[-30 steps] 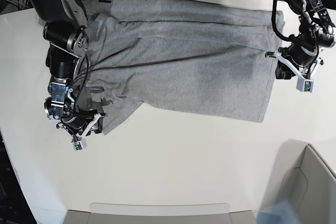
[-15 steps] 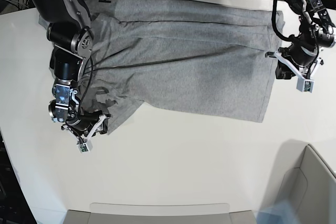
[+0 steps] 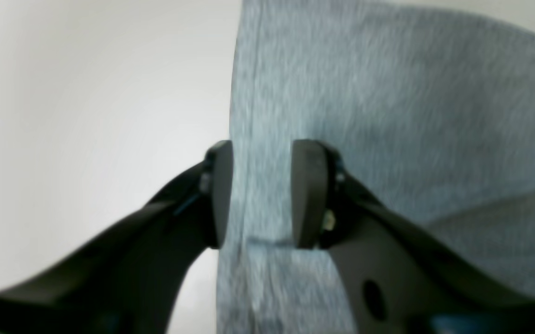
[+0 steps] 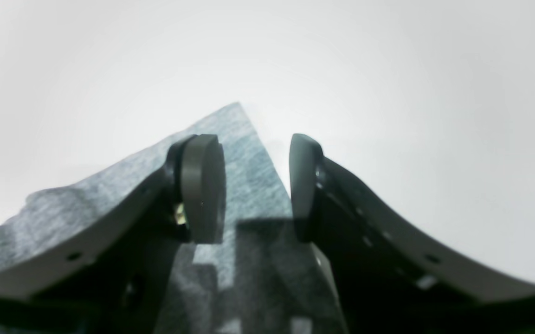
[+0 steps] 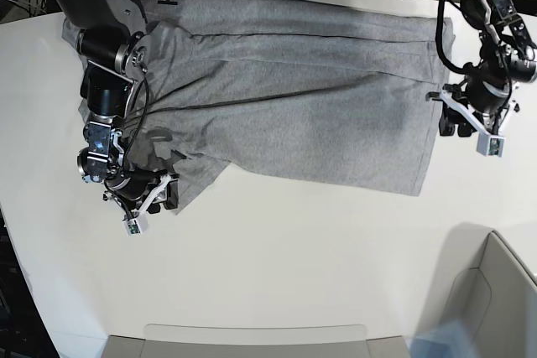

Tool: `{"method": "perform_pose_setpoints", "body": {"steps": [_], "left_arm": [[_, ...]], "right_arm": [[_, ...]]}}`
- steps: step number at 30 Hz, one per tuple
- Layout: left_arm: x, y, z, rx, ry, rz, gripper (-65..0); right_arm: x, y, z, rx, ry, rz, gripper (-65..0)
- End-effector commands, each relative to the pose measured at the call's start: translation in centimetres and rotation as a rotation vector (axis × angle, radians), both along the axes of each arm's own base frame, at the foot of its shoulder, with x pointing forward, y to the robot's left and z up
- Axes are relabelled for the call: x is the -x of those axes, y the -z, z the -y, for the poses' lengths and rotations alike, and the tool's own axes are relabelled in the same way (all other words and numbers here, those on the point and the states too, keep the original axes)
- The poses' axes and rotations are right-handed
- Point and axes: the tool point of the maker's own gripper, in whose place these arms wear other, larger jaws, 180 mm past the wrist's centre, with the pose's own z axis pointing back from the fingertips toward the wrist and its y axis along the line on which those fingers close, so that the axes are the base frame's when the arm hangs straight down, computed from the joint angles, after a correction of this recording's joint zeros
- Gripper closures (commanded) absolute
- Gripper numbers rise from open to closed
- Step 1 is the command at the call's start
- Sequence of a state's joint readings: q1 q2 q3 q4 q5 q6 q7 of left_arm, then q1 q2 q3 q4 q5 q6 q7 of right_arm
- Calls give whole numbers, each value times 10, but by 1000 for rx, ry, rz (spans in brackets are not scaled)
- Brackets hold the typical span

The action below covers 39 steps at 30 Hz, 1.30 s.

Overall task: Fold the T-shirt properly
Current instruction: 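Grasp the hem corner with the right gripper, then move the left gripper to the other hem corner and grasp it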

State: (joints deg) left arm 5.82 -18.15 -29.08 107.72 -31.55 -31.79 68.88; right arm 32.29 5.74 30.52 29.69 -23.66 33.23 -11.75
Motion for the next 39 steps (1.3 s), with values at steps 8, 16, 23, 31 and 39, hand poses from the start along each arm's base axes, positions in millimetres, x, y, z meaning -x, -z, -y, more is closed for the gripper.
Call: {"method": "perform_pose_setpoints", "body": {"steps": [8, 16, 23, 31, 39], "left_arm": [[-75, 27, -1, -85, 66, -100, -258], [-132, 40, -8, -26, 110, -91, -258], [-151, 67, 5, 44, 183, -128, -259], [-164, 81, 6, 136, 137, -113, -259], [-157, 90, -11, 144, 99, -134, -259]], "right_arm": [[42, 40, 11, 96, -56, -192, -252], [42, 40, 11, 96, -56, -192, -252], [48, 46, 16, 172, -92, -222, -252], [49, 48, 17, 188, -98, -229, -252], [49, 48, 19, 190, -96, -229, -252]]}}
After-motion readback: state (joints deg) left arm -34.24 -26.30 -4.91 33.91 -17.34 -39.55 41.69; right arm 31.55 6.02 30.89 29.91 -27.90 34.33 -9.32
